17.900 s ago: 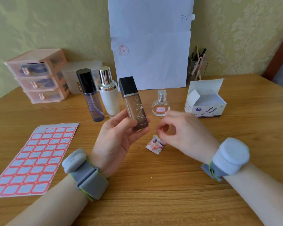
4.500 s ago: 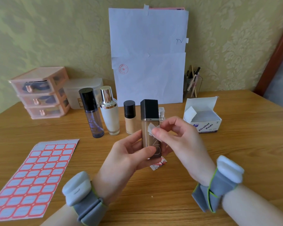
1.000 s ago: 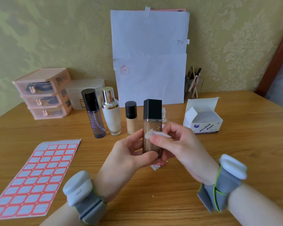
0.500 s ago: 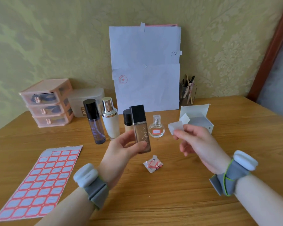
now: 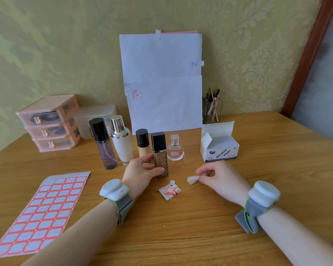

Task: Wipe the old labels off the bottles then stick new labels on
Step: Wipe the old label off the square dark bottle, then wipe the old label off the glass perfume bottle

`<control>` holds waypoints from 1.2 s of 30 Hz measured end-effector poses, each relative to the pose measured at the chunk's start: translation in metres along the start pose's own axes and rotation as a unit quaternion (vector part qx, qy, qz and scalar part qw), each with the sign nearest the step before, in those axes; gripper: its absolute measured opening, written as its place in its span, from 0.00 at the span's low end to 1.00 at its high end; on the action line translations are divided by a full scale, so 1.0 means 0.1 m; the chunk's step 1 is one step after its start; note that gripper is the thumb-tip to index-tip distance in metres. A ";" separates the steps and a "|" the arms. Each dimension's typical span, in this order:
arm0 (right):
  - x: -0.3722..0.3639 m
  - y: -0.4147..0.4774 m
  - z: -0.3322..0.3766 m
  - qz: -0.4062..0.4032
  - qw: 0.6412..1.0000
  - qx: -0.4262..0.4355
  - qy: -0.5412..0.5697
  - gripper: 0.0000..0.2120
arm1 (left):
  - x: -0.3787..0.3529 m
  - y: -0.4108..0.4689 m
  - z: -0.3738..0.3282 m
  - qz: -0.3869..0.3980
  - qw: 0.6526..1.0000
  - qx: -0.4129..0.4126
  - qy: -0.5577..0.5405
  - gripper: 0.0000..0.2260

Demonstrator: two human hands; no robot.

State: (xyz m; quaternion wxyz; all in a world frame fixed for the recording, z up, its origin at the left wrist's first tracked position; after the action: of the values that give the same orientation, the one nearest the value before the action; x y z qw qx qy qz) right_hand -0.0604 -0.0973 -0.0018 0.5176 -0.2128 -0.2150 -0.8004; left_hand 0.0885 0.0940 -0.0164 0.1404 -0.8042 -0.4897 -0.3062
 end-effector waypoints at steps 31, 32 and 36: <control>-0.50 0.56 0.61 0.006 0.999 0.022 0.035 0.17 | 0.11 0.20 -0.07 -0.102 0.919 0.030 0.379 0.15; -0.43 0.55 0.60 -0.010 0.998 0.023 0.061 0.16 | 0.12 0.19 -0.07 -0.098 0.923 0.030 0.370 0.16; -0.05 0.59 0.50 -0.133 0.984 0.056 0.107 0.13 | 0.16 0.13 -0.06 -0.066 0.958 0.015 0.279 0.17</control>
State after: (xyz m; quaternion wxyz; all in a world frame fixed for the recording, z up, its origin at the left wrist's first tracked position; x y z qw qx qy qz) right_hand 0.0017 -0.0875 0.0431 0.4374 -0.0661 -0.2296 -0.8670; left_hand 0.1030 0.0958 -0.0005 0.2634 -0.6505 -0.4874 -0.5196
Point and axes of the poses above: each hand's wrist, its own y-axis towards the middle knuckle, its own x-axis out of the back of the hand, z = x × y, the point moved 3 cm from there along y, towards the middle knuckle, and after that the axes turned 12 degrees about y, right-handed, at the moved point
